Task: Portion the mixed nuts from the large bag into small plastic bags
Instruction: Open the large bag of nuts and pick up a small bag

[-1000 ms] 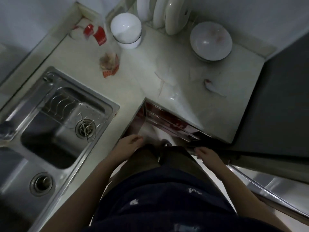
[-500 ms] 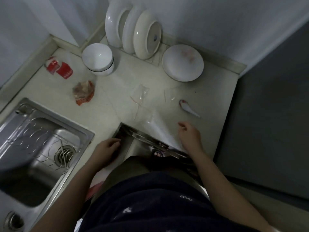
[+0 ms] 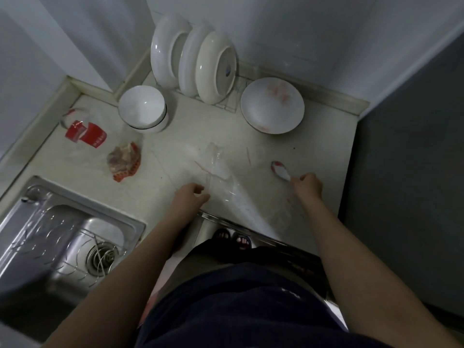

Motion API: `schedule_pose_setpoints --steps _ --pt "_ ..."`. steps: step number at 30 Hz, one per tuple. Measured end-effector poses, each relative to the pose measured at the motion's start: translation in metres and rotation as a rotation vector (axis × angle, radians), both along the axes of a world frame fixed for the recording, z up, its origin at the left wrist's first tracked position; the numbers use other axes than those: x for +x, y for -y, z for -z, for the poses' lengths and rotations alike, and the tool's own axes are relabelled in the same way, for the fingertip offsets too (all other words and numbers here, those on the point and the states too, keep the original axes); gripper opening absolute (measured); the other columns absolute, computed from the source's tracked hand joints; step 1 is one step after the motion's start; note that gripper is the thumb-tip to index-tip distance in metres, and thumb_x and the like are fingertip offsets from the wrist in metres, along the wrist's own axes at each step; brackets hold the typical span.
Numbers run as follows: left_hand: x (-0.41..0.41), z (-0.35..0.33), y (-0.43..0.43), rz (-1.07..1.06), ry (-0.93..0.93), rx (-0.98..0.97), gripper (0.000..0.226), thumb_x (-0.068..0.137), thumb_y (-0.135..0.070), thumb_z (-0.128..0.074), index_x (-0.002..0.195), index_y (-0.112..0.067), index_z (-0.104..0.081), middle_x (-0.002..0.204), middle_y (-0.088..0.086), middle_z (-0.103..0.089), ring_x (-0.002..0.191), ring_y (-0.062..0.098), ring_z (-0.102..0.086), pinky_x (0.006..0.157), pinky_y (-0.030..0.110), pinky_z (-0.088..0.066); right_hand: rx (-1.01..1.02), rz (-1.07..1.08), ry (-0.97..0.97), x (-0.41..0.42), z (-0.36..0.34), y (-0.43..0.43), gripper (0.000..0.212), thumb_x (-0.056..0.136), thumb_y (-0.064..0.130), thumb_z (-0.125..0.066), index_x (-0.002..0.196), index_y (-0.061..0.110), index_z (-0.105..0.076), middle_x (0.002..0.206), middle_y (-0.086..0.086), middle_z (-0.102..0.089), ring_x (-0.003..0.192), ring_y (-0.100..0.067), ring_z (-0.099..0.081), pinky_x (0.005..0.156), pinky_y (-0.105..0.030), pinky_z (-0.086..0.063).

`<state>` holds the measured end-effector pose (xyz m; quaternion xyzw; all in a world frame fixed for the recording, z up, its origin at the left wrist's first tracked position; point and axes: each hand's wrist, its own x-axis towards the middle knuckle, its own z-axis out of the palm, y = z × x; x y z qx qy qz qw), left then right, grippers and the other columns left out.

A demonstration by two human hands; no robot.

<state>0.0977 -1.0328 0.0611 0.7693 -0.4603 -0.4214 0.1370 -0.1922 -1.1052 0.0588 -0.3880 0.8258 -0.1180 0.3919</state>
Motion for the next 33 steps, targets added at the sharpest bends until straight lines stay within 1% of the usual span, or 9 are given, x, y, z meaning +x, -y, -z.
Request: schedule_pose_setpoints --steps 2,6,8,11,17,20,23,27,33 --pt "-0.003 0.007 0.008 -0.042 -0.003 0.028 0.043 0.086 -0.021 -0.072 0.124 -0.003 -0.062 0.120 0.014 -0.064 0.110 0.027 -0.059 0.091 0.030 -0.043 0.051 -0.021 0.009 0.004 0.001 0.004 0.046 0.083 0.055 -0.063 0.090 0.010 -0.055 0.091 -0.014 -0.056 0.081 -0.020 -0.054 0.062 -0.026 -0.037" --pt "-0.011 0.017 0.019 -0.026 0.030 0.081 0.049 0.081 -0.021 -0.077 0.122 0.001 -0.060 0.114 0.016 -0.063 0.108 0.031 -0.059 0.091 0.038 -0.047 0.122 0.064 0.101 0.013 0.000 0.007 0.060 0.071 0.068 -0.067 0.091 0.011 -0.064 0.091 -0.012 -0.062 0.086 -0.024 -0.062 0.064 -0.021 -0.041" --pt "-0.015 0.021 0.023 -0.027 0.037 0.072 0.043 0.077 -0.018 -0.078 0.111 0.001 -0.061 0.105 0.016 -0.063 0.102 0.033 -0.061 0.081 0.037 -0.047 0.141 0.191 0.259 0.015 0.001 0.008 0.043 0.079 0.047 -0.072 0.088 0.006 -0.063 0.084 -0.009 -0.058 0.067 -0.020 -0.060 0.042 -0.017 -0.039" --pt "-0.021 0.025 0.029 -0.011 0.068 0.068 0.042 0.078 -0.013 -0.077 0.110 0.006 -0.058 0.109 0.021 -0.061 0.106 0.035 -0.056 0.081 0.036 -0.042 0.146 0.355 0.489 0.011 0.005 -0.003 0.029 0.097 0.014 -0.047 0.069 0.007 -0.047 0.062 -0.006 -0.037 0.025 -0.005 -0.032 0.026 -0.010 -0.017" --pt "-0.033 0.028 0.036 -0.005 0.157 0.085 0.037 0.090 -0.020 -0.062 0.115 0.004 -0.049 0.118 0.023 -0.056 0.108 0.038 -0.055 0.088 0.045 -0.046 0.144 0.516 0.873 0.013 -0.015 -0.023 0.025 0.100 0.000 -0.028 0.084 0.010 -0.044 0.065 -0.006 -0.039 0.029 -0.004 -0.035 0.029 -0.013 -0.022" --pt "-0.037 0.028 0.039 0.003 0.099 0.100 0.031 0.091 -0.019 -0.061 0.114 -0.001 -0.051 0.114 0.019 -0.060 0.106 0.037 -0.057 0.087 0.043 -0.047 0.125 0.442 0.869 0.019 -0.023 -0.030 0.021 0.099 -0.006 -0.032 0.088 0.007 -0.045 0.073 -0.014 -0.053 0.041 -0.008 -0.045 0.035 -0.014 -0.034" --pt "-0.039 0.024 0.041 0.010 -0.003 0.080 0.026 0.086 -0.013 -0.068 0.110 -0.003 -0.064 0.107 0.014 -0.067 0.101 0.028 -0.062 0.083 0.031 -0.045 0.081 0.275 0.793 0.024 -0.028 -0.031 0.026 0.097 -0.010 -0.031 0.083 0.011 -0.039 0.064 -0.008 -0.049 0.041 -0.006 -0.035 0.036 -0.015 -0.026" --pt "-0.036 0.002 0.034 -0.051 -0.179 -0.057 0.011 0.085 -0.022 -0.074 0.078 -0.017 -0.068 0.069 -0.003 -0.066 0.063 0.008 -0.059 0.061 0.019 -0.041 0.045 0.095 0.785 0.038 -0.039 -0.028 0.030 0.098 -0.001 -0.034 0.073 0.016 -0.034 0.049 0.003 -0.031 0.034 -0.003 -0.021 0.032 -0.015 -0.016" --pt "-0.027 -0.045 0.015 -0.276 -0.386 -0.156 0.008 0.086 -0.016 -0.072 0.084 -0.010 -0.068 0.069 0.001 -0.069 0.051 0.000 -0.060 0.051 0.013 -0.043 -0.076 -0.023 0.796 0.091 -0.067 -0.023 0.032 0.098 0.036 -0.049 0.074 0.015 -0.054 0.040 0.009 -0.027 0.033 -0.007 -0.019 0.036 -0.015 -0.015"
